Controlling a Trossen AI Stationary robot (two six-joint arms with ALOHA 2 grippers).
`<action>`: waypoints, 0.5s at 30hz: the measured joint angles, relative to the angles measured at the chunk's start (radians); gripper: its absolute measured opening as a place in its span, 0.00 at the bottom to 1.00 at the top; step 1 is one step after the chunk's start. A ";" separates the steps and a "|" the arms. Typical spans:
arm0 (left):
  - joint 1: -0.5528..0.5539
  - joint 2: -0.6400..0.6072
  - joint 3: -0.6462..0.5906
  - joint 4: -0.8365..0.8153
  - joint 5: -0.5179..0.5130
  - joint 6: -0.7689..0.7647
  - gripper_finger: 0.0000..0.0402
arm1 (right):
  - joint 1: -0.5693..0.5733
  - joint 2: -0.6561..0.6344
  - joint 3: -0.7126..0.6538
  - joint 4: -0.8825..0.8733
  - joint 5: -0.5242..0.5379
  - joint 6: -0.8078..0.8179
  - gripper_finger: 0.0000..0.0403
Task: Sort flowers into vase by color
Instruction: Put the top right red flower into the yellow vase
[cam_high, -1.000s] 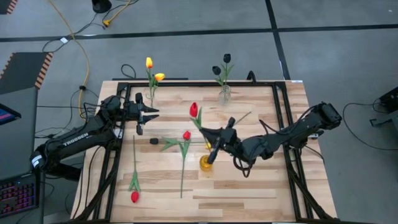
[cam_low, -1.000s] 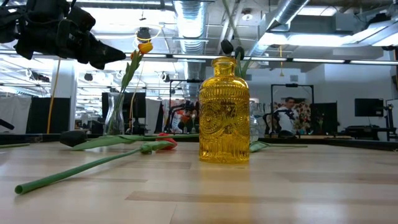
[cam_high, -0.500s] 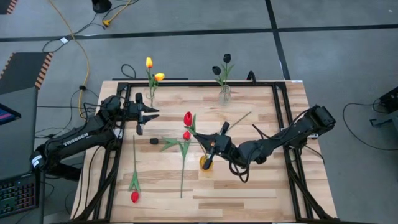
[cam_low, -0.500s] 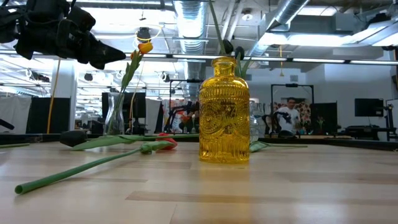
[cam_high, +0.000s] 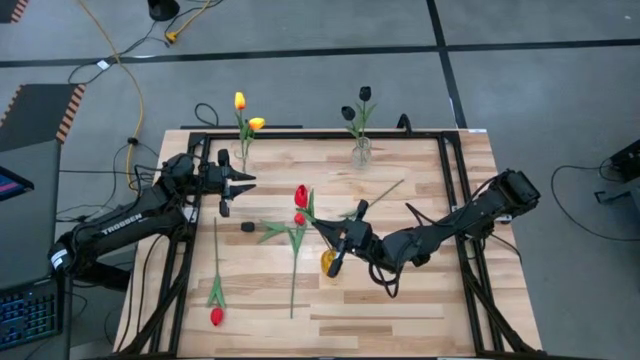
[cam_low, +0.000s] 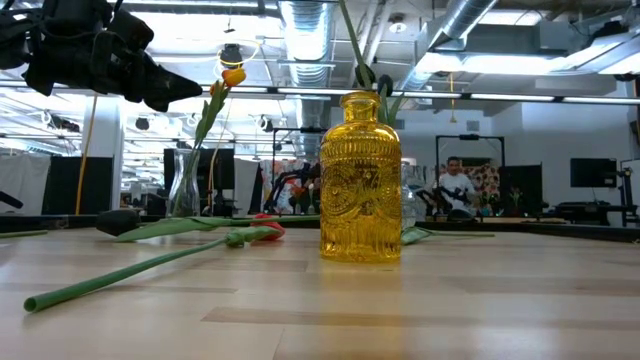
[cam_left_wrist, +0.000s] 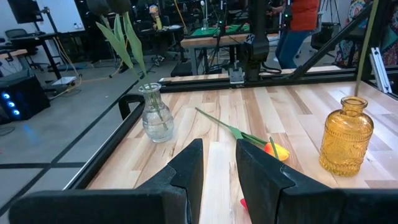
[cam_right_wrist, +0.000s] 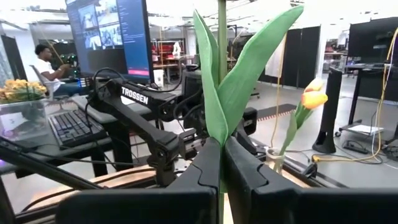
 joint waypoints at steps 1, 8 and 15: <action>0.000 0.000 0.000 0.000 0.000 0.000 0.21 | -0.002 0.000 0.000 0.000 0.000 0.000 0.09; 0.000 0.000 0.000 0.000 0.000 0.000 0.21 | -0.012 0.000 0.000 -0.001 0.000 0.000 0.09; 0.000 0.000 0.000 0.000 0.000 0.000 0.21 | -0.018 0.048 0.000 0.017 0.000 -0.002 0.09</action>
